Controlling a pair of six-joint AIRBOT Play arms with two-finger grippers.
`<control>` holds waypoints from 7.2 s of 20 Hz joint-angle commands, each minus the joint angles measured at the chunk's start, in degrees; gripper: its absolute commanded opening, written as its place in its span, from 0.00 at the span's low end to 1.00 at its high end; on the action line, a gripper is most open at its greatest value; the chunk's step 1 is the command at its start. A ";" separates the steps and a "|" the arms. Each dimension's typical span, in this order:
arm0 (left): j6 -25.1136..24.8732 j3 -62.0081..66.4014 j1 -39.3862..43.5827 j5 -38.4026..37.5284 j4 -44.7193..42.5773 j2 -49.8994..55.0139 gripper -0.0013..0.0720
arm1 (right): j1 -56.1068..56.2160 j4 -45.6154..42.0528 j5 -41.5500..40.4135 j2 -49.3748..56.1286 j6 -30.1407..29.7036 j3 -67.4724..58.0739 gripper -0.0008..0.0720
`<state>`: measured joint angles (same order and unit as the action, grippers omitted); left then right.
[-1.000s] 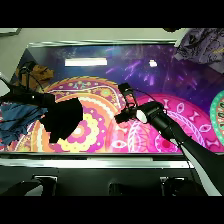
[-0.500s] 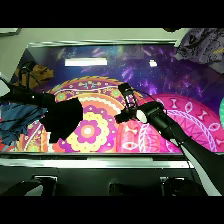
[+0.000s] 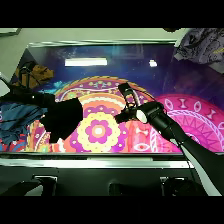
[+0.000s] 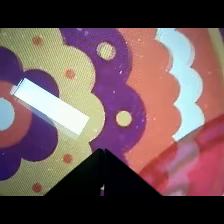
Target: Fold the clothes and pants, and hang the long-sleeved shirts on hangers.
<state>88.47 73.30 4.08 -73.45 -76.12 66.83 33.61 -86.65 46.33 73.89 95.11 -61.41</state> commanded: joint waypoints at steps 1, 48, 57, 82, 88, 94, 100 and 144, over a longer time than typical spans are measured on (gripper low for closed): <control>1.66 -0.28 -0.07 -0.98 -2.43 0.31 1.00 | 0.07 0.02 0.04 0.04 0.00 -0.07 0.05; 11.82 1.22 9.05 10.45 9.57 10.10 1.00 | -41.33 46.64 18.21 -11.23 -21.90 27.74 0.61; 11.85 1.22 8.50 10.10 9.42 10.23 1.00 | -23.06 43.95 8.63 -1.22 -17.11 28.70 0.67; -13.51 -14.23 8.52 30.73 50.21 29.33 0.97 | -27.69 34.91 19.78 -13.18 -9.81 26.97 0.05; -13.51 -12.83 9.22 30.21 52.70 31.74 0.04 | -27.69 34.91 19.23 -13.18 -9.86 26.95 0.05; -3.04 -1.09 0.81 27.85 35.71 19.28 0.03 | -27.69 22.29 18.08 -13.18 -10.23 5.88 0.05; 10.01 23.63 -2.56 17.07 2.80 2.69 0.03 | -27.69 10.51 19.50 -15.17 -9.18 -28.63 0.05; 13.44 -23.85 -9.35 11.15 22.32 -3.32 0.75 | -27.69 3.50 30.56 19.21 1.31 -35.82 0.05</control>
<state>104.97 63.02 -6.28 -67.48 -70.17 70.78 5.91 -83.22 75.24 94.26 96.51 -97.25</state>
